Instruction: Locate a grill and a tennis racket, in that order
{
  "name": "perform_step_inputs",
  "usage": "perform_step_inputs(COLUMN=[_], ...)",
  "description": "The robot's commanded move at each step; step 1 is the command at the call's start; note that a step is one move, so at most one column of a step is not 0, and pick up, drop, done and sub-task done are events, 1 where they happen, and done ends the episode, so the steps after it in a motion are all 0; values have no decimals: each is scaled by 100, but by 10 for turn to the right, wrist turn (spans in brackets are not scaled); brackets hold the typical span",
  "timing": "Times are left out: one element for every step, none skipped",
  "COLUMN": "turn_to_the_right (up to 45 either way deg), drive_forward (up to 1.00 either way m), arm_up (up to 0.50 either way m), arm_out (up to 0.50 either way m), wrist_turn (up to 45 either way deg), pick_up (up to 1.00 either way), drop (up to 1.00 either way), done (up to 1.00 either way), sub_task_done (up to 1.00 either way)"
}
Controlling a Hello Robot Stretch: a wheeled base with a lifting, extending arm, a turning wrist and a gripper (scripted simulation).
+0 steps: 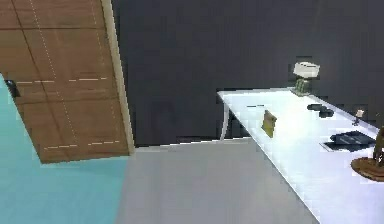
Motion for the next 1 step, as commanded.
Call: perform_step_inputs(turn_to_the_right=[0], drive_forward=[15], arm_up=[0], arm_out=[0], wrist_turn=[0], pick_up=[0], drop=[0], done=[0], sub_task_done=[0])
